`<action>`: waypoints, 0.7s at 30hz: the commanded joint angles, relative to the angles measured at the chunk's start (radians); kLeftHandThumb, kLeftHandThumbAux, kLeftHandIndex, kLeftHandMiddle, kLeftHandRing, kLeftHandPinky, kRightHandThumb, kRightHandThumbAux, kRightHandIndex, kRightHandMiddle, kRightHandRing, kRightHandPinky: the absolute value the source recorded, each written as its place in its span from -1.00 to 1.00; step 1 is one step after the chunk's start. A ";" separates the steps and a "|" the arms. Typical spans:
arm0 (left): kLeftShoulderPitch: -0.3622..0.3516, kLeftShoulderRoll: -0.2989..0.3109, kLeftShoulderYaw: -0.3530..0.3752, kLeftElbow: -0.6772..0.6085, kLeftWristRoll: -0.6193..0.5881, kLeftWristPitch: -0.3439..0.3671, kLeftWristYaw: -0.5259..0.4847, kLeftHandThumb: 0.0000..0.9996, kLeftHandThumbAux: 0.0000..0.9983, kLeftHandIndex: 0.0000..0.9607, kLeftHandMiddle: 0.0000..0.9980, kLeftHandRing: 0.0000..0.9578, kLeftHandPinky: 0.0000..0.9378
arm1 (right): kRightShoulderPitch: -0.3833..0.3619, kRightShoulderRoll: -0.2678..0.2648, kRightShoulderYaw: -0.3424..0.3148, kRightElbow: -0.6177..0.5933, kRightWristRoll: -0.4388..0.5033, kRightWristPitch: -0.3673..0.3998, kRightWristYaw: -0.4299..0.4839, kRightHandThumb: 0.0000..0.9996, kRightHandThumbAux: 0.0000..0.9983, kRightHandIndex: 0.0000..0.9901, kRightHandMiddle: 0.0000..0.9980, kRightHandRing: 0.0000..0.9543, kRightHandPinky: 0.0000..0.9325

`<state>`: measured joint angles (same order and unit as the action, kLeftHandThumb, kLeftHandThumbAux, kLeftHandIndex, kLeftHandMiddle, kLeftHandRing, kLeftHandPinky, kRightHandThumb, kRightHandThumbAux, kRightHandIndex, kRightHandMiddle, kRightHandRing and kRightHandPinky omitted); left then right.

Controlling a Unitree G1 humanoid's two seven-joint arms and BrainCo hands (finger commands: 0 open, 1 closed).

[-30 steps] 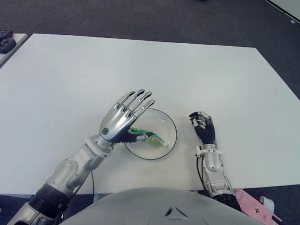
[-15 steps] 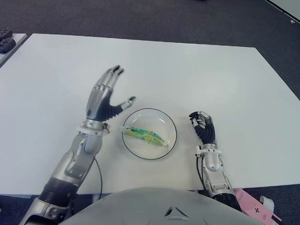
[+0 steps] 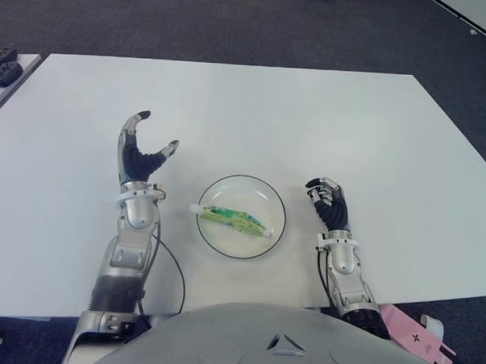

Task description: Put the toothpaste on the table into the plate.

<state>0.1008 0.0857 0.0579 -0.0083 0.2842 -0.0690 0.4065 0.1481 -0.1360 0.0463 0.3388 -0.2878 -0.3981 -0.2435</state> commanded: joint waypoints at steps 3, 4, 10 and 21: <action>0.001 -0.037 0.040 0.031 -0.088 -0.011 -0.030 -0.96 1.00 -0.29 -0.30 -0.35 -0.26 | 0.020 0.007 0.000 0.042 -0.002 0.030 -0.006 0.39 0.47 -0.14 -0.04 0.01 0.01; 0.001 -0.038 0.046 0.046 -0.099 -0.025 -0.034 -0.97 1.00 -0.27 -0.28 -0.32 -0.23 | 0.019 0.007 -0.001 0.043 0.002 0.028 -0.006 0.39 0.47 -0.14 -0.04 0.01 0.01; 0.003 -0.041 0.070 0.120 -0.152 -0.111 -0.058 -0.99 1.00 -0.16 -0.20 -0.18 -0.11 | 0.012 0.018 -0.008 0.051 0.023 0.015 -0.006 0.39 0.47 -0.13 -0.02 0.00 0.01; 0.022 -0.060 0.080 0.201 -0.195 -0.215 -0.088 -0.97 1.00 -0.08 -0.14 -0.10 -0.07 | -0.001 0.044 -0.018 0.051 0.049 0.005 0.001 0.40 0.47 -0.13 0.01 0.07 0.11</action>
<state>0.1093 0.0402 0.1395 0.1607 0.1002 -0.2680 0.3356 0.1314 -0.1053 0.0254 0.3557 -0.2566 -0.4226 -0.2555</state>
